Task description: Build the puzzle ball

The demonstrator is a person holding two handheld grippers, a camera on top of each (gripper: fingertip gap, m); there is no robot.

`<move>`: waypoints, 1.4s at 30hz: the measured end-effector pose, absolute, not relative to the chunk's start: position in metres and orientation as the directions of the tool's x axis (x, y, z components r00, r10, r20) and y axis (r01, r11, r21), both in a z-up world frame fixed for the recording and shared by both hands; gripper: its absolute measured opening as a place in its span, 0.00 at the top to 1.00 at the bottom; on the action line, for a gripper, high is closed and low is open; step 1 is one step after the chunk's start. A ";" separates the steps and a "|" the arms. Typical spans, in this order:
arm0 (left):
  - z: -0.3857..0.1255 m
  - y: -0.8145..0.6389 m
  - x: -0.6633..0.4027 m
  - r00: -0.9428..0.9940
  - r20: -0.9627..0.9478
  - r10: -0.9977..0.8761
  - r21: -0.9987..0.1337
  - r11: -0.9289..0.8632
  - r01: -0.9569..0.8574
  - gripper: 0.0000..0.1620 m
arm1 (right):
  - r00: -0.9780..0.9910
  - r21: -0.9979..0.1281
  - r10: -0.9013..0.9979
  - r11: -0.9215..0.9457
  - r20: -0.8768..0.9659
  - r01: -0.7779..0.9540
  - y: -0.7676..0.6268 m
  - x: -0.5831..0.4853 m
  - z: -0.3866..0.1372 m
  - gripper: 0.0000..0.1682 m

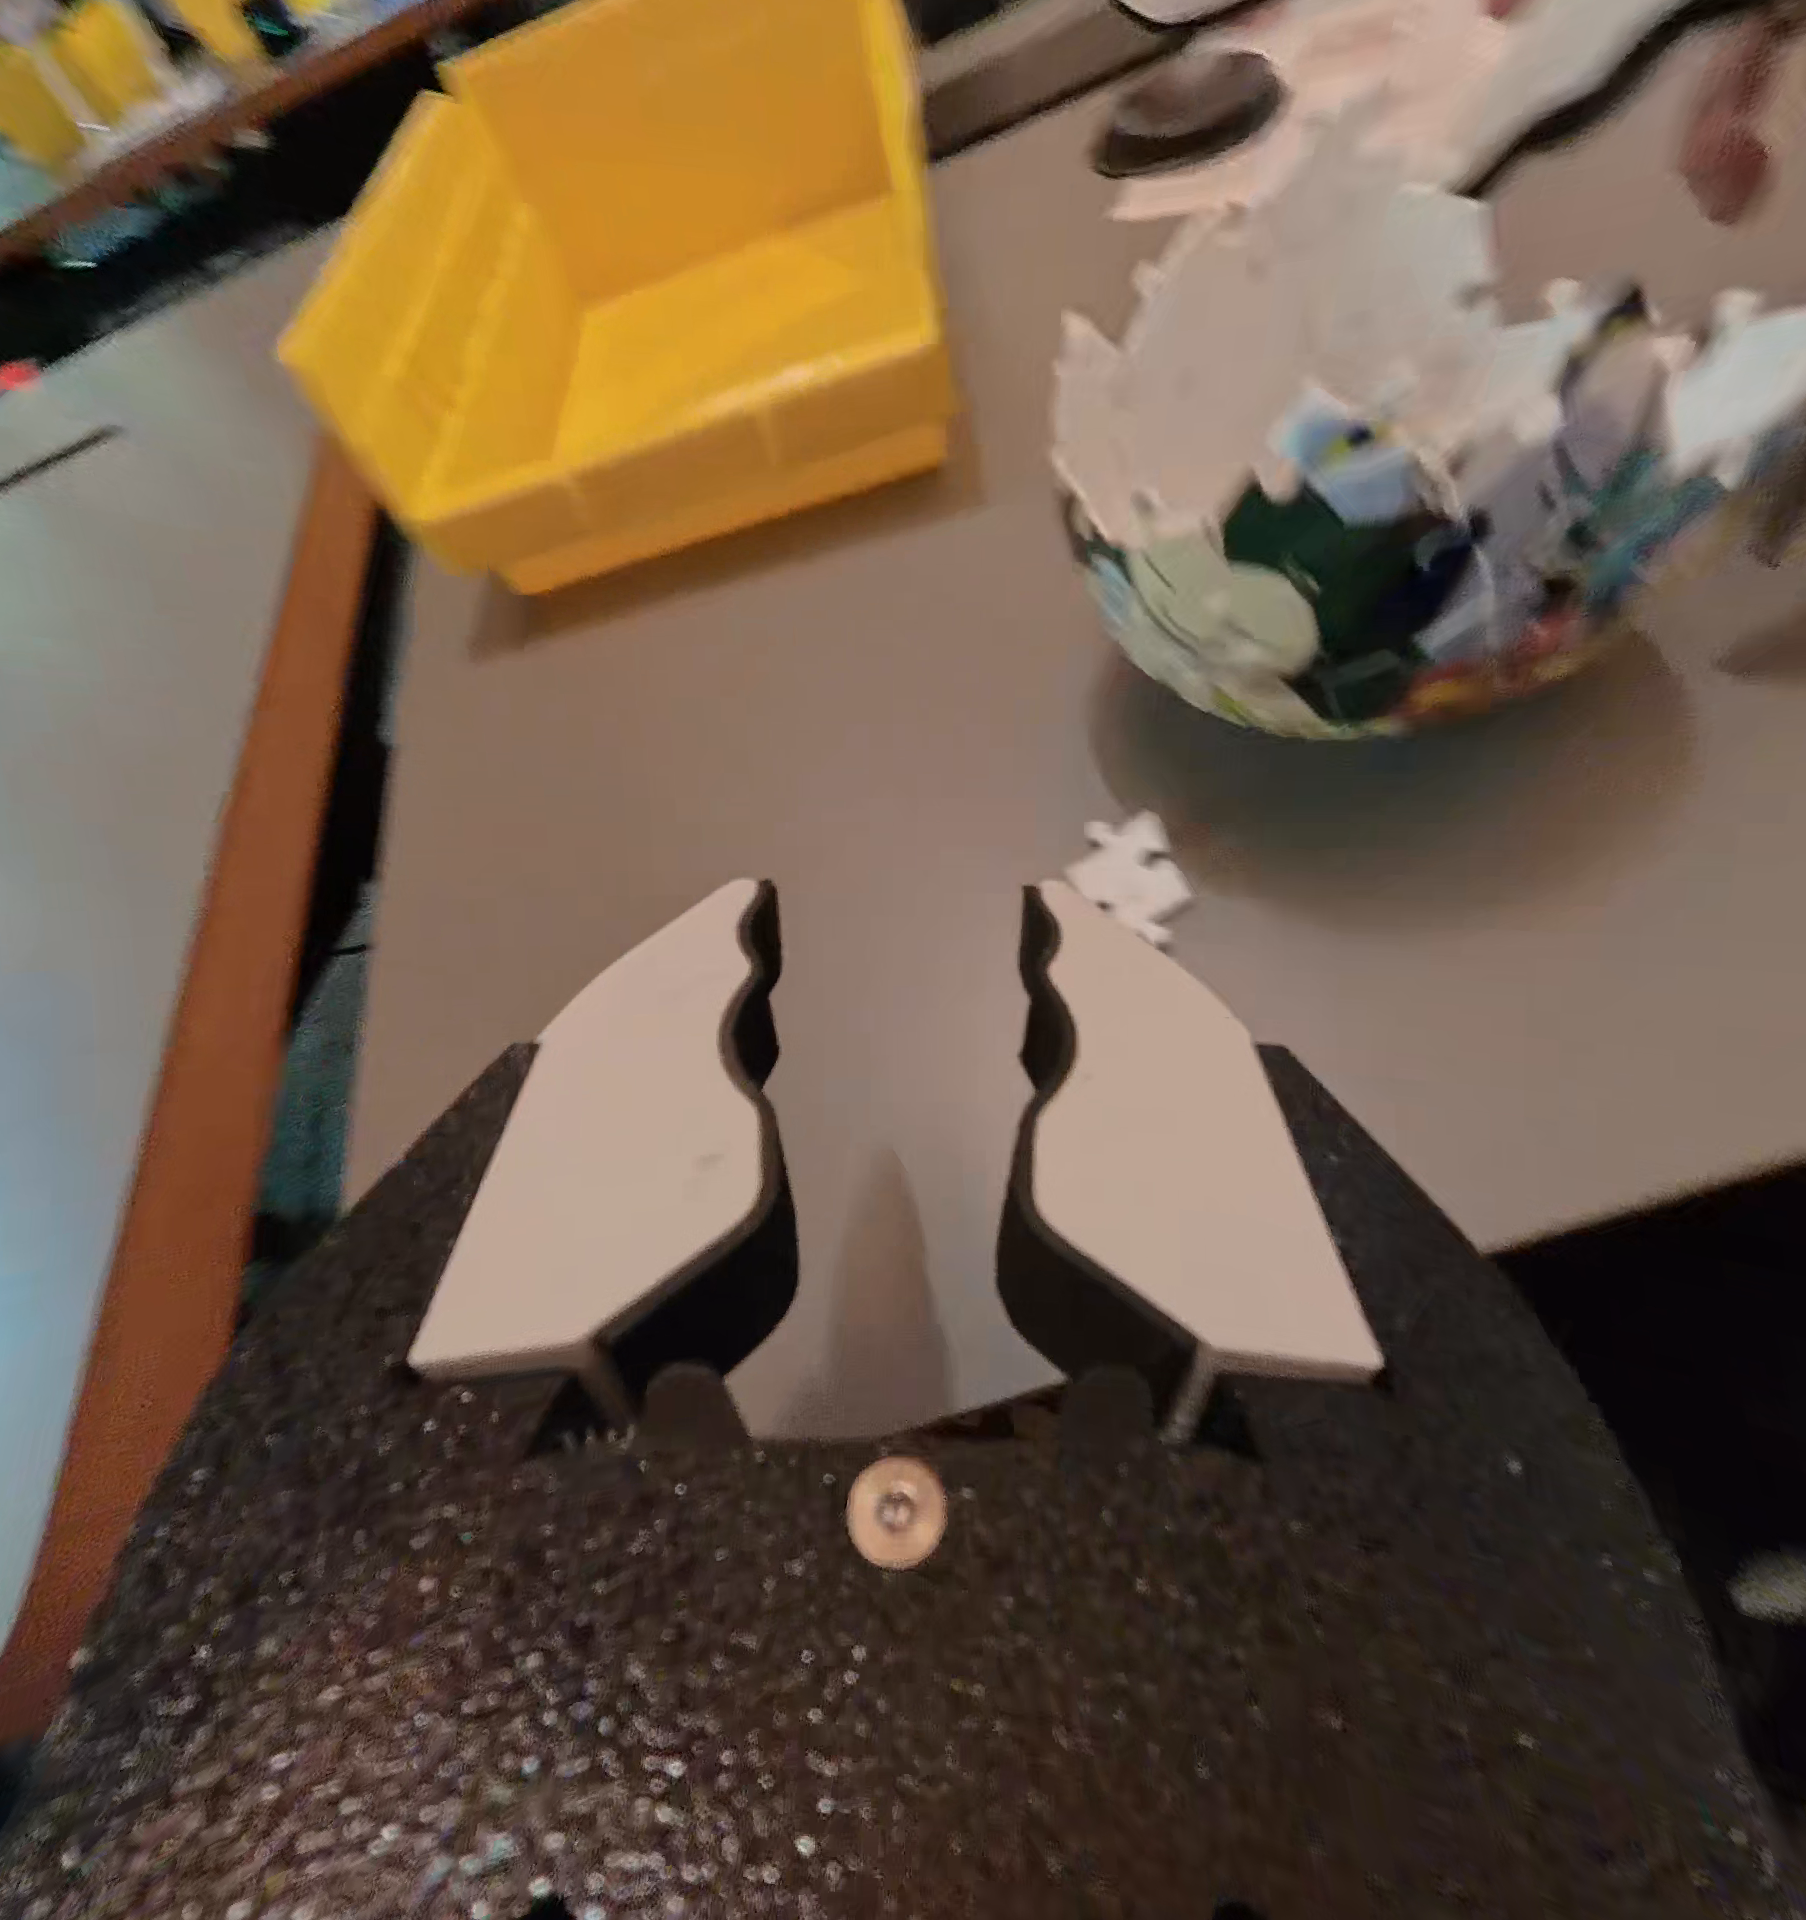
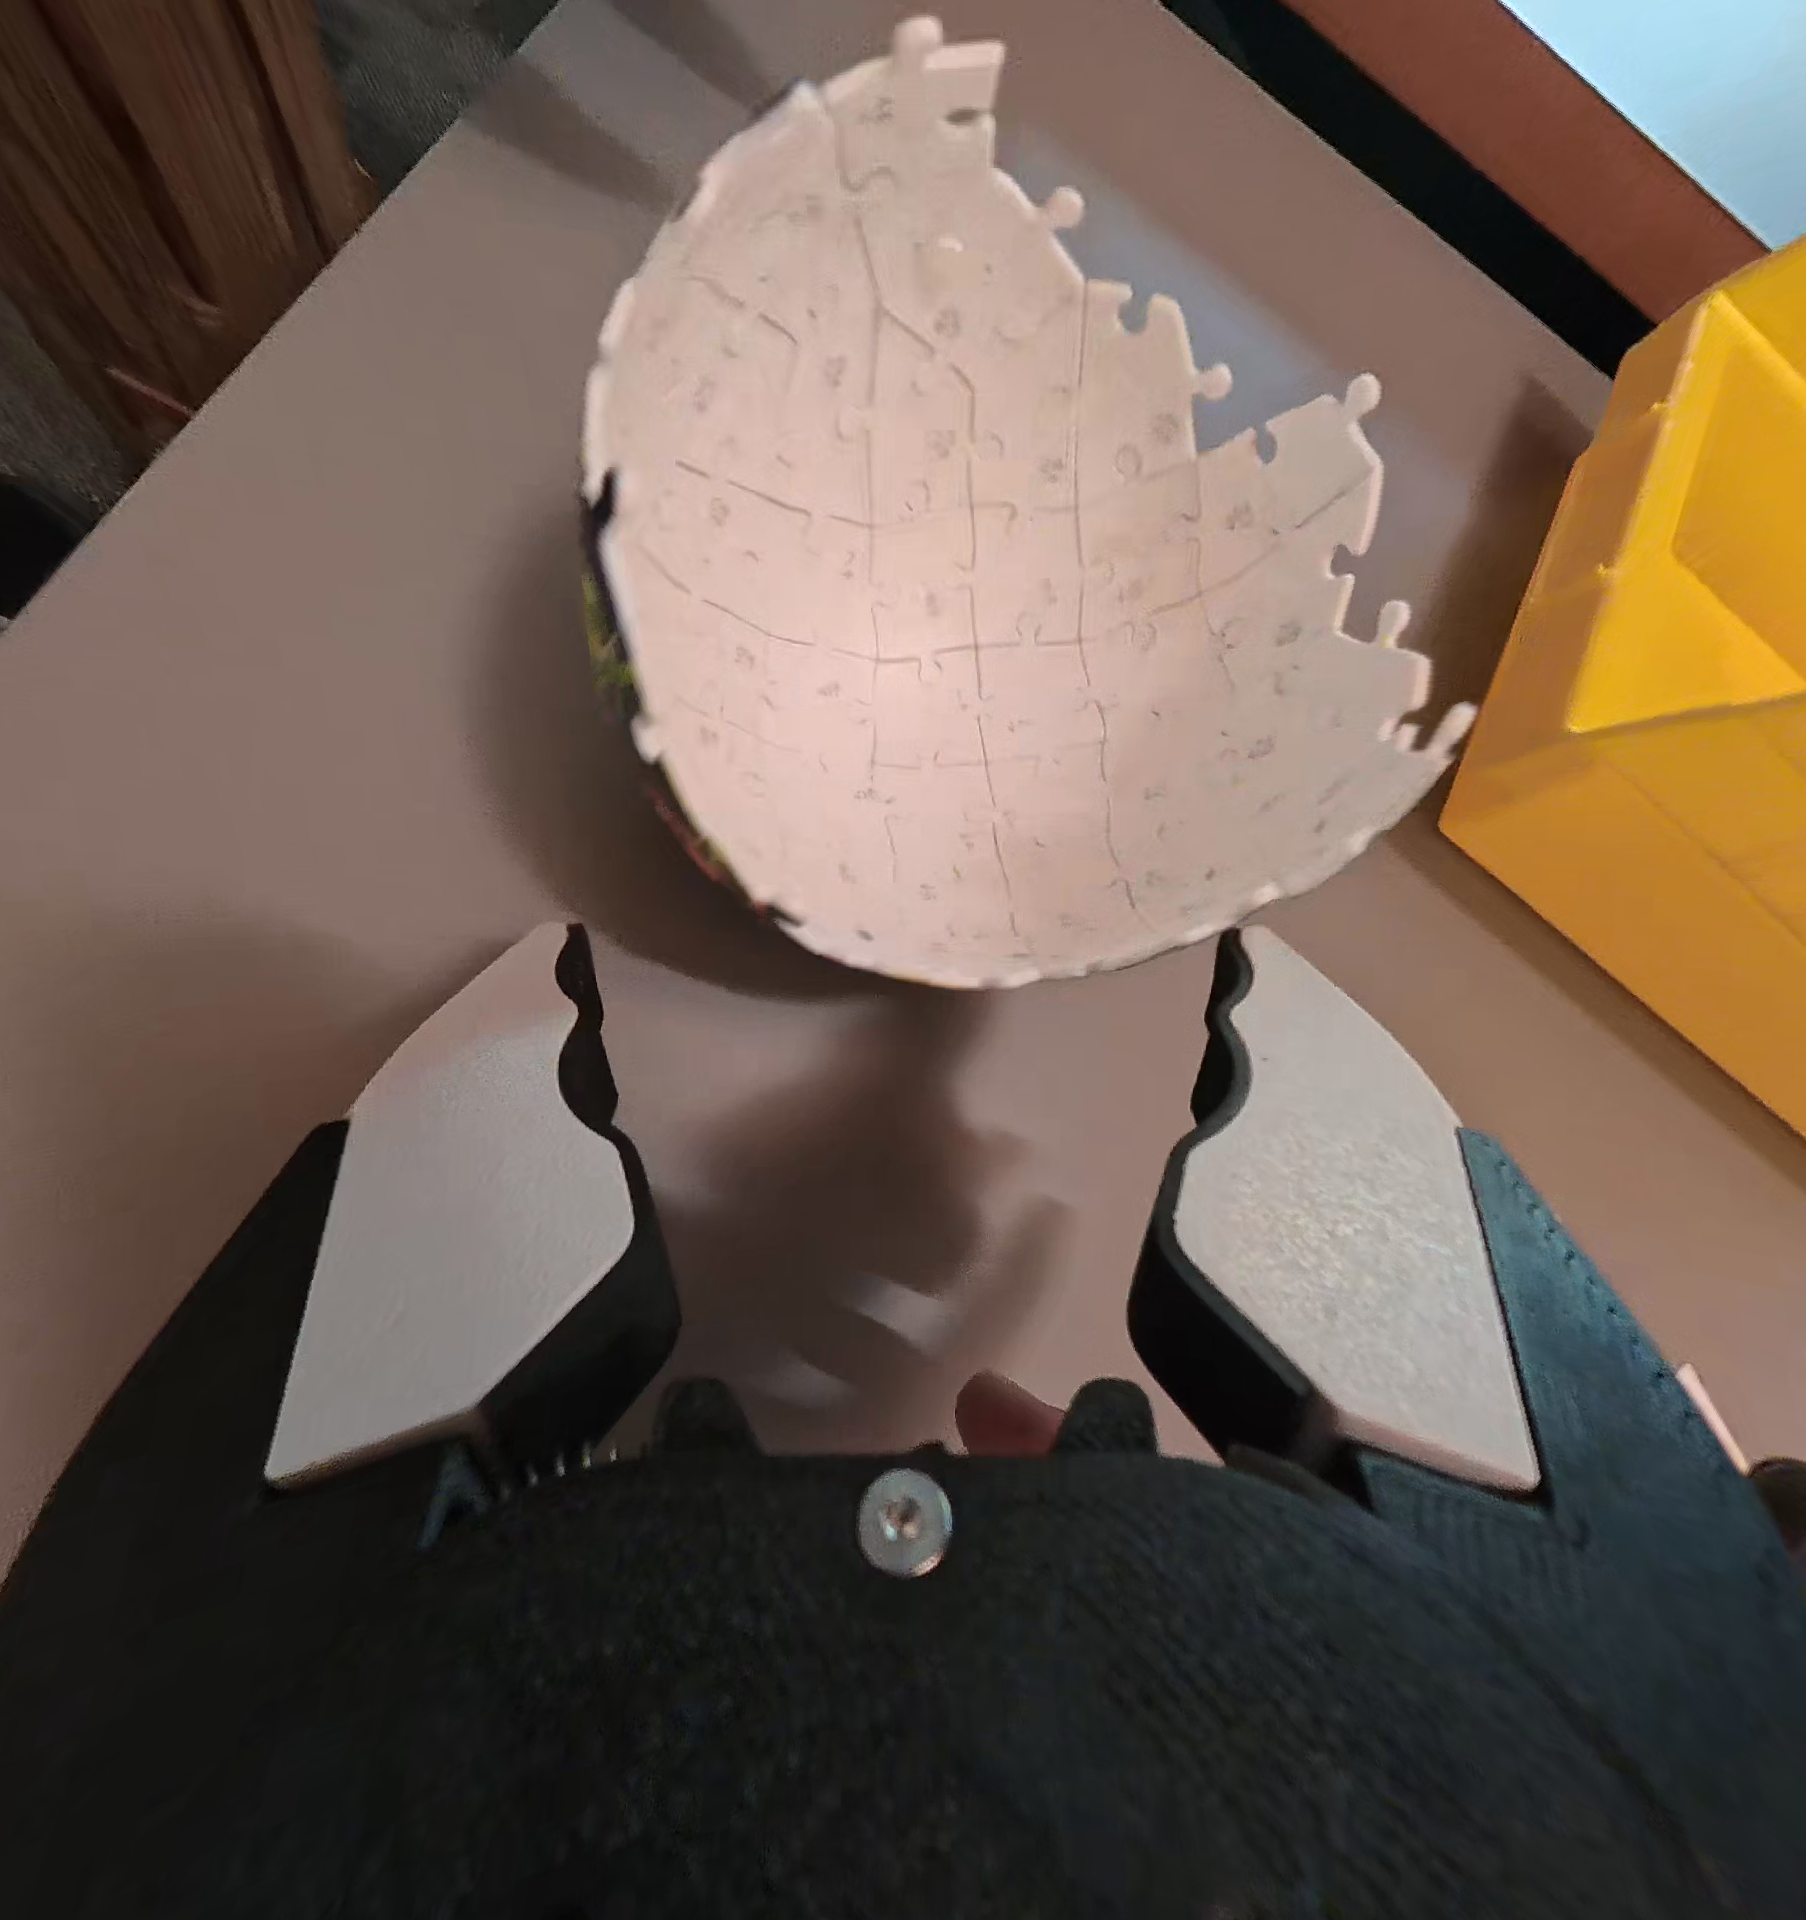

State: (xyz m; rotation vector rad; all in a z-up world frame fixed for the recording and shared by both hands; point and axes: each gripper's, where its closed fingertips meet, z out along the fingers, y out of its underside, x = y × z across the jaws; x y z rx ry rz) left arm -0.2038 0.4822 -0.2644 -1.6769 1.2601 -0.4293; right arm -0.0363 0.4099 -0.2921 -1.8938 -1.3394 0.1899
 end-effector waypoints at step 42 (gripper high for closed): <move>-0.316 0.481 -0.123 0.145 -0.268 -0.952 -0.701 0.089 -0.708 0.69 | 0.429 -0.646 0.811 -0.084 0.398 0.759 0.365 -0.070 -0.298 0.40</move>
